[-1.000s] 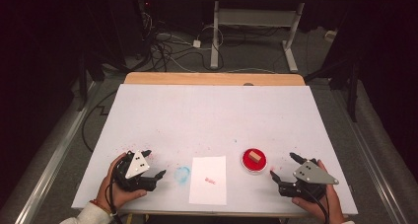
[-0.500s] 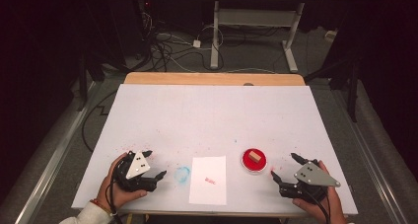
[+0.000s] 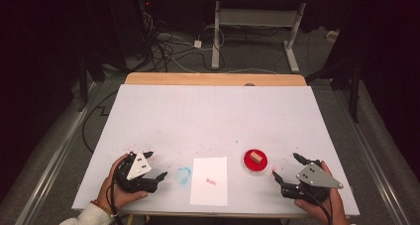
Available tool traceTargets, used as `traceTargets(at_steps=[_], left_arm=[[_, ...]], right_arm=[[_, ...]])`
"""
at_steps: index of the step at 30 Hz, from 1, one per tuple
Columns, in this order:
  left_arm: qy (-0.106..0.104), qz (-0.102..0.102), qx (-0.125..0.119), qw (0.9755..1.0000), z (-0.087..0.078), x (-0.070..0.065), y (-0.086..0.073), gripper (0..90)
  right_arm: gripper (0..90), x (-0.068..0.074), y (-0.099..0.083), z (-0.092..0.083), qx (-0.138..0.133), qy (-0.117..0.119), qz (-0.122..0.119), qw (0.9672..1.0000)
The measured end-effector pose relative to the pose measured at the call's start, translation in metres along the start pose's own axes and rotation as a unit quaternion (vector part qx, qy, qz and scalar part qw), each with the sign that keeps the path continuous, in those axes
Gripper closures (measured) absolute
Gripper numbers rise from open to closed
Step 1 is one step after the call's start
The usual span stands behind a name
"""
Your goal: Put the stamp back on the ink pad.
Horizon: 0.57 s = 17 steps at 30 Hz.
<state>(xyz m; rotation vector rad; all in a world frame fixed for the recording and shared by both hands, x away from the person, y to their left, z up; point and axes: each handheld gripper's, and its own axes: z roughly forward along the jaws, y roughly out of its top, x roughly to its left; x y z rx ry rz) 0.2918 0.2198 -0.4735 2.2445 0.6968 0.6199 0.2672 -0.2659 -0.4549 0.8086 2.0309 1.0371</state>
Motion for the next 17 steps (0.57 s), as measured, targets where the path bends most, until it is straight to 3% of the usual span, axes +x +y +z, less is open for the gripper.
traceTargets(at_steps=[17], left_arm=[[-0.008,-0.009,0.003,0.9999,0.0014,0.0001,0.0000,19.4]], right_arm=[[17.2,-0.0003,-0.0005,0.0013,0.002,0.000,0.001,1.0000]])
